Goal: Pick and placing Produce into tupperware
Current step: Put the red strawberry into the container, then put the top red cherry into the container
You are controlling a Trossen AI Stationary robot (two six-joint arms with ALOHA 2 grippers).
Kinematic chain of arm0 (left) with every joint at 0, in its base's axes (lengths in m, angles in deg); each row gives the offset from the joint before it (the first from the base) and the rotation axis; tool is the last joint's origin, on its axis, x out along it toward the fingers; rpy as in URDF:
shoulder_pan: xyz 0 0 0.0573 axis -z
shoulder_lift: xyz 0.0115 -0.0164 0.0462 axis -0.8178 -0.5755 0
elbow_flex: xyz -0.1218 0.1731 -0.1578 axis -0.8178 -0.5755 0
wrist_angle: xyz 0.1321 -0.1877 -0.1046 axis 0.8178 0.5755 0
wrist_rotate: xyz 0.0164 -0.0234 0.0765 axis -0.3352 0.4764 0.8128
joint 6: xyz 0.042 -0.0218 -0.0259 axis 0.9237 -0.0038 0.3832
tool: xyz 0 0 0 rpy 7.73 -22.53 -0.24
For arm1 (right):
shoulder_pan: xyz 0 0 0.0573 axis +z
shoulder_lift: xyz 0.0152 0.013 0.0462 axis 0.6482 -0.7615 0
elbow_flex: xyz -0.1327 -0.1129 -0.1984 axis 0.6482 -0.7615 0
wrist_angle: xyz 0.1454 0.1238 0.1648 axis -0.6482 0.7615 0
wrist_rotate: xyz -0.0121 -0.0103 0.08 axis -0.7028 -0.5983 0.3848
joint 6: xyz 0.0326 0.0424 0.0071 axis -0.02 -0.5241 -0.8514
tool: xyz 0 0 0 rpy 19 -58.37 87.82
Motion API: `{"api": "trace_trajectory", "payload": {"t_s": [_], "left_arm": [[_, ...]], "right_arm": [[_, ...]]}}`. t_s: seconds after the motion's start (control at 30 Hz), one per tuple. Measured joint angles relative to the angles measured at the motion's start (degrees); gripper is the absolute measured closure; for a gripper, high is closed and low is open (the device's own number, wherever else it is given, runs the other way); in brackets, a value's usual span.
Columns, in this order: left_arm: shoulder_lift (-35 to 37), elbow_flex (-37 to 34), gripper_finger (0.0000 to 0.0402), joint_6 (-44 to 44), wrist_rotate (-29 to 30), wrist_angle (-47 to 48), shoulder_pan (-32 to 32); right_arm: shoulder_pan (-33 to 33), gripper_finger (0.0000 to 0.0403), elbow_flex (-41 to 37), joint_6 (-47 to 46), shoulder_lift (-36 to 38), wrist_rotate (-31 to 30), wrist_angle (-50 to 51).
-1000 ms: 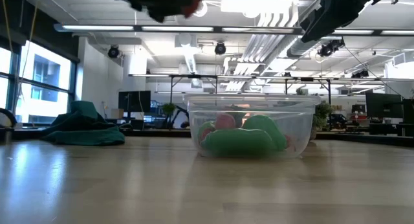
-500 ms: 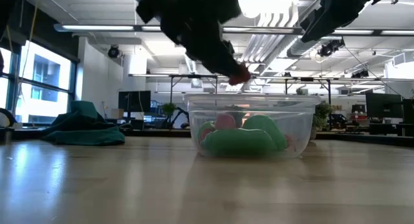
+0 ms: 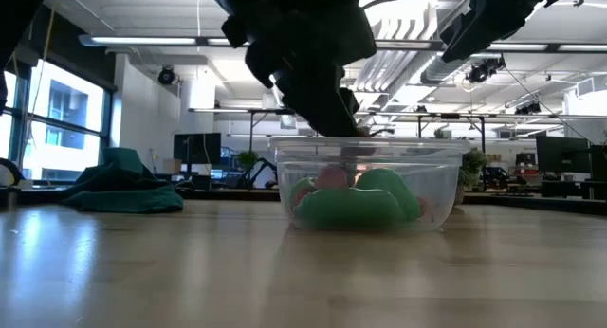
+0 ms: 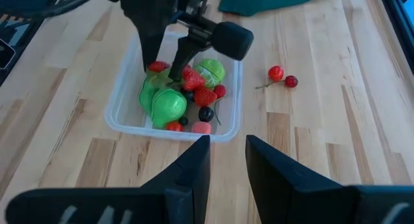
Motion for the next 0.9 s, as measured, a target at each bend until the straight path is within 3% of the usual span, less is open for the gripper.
{"api": "trace_trajectory", "payload": {"t_s": [0.23, 0.6, 0.9], "left_arm": [[-0.59, -0.04, 0.0253, -0.4, -0.27, 0.29, 0.09], [-0.59, -0.04, 0.0203, -0.16, -0.04, 0.68, 0.07], [1.16, 3.11, 0.0222, 0.77, -0.33, 3.24, 0.07]], "right_arm": [[0.0, 0.0313, 0.0, 0.0, 0.0, 0.02, 0.0], [0.0, 0.0313, 0.0, 0.01, 0.0, 0.01, 0.0], [0.0, 0.0313, 0.0, 0.02, 0.0, 0.02, 0.0]]}}
